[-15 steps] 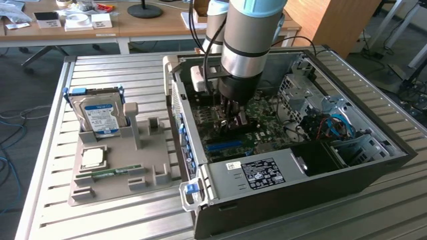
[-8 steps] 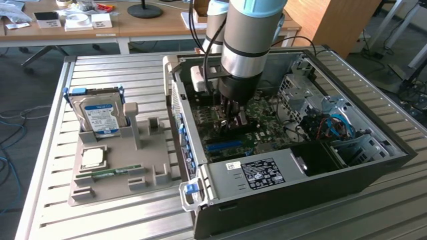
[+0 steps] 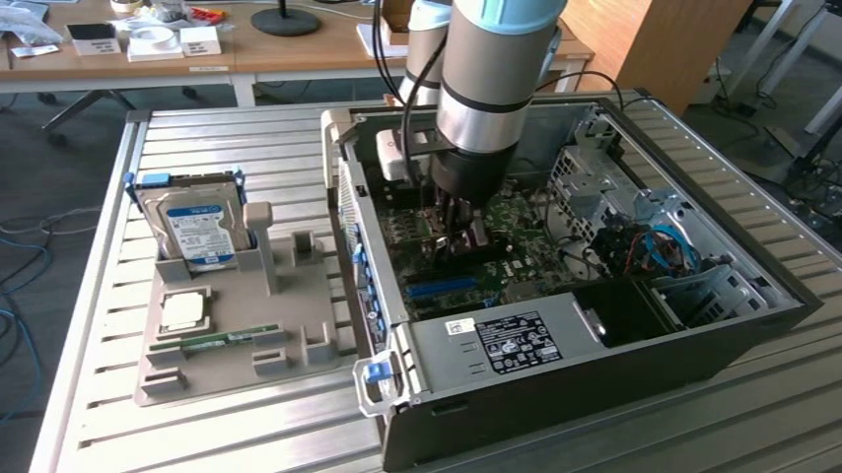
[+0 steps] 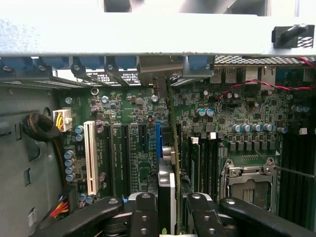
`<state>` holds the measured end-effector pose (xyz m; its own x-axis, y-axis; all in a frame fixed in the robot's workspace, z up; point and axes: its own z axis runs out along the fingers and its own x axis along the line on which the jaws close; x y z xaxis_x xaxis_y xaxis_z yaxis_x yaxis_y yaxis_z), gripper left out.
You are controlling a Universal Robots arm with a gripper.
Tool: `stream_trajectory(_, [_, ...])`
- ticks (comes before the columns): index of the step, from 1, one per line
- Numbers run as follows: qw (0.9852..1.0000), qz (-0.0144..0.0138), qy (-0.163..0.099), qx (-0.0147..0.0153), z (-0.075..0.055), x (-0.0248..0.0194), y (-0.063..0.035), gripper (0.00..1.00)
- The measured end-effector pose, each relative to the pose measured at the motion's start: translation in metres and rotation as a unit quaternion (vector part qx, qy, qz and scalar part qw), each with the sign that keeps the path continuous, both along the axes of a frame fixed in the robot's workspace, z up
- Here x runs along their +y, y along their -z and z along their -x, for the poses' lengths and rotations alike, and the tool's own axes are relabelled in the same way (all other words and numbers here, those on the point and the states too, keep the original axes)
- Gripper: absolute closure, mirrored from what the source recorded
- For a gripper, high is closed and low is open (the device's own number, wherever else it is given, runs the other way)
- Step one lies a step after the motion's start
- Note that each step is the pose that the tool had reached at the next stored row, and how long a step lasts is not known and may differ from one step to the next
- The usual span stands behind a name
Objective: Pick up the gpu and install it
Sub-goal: 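Insert the gpu into the slot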
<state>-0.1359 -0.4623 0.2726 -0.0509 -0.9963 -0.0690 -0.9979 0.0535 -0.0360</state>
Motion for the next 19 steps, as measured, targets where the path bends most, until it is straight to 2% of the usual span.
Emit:
stream_trajectory(15, [1.0000,0.0001,0.000,0.0000,-0.0039,0.0000,0.0029,0.73])
stream_trajectory(19, [1.0000,-0.0002,0.000,-0.0004,-0.0083,0.0000,0.0033,0.73])
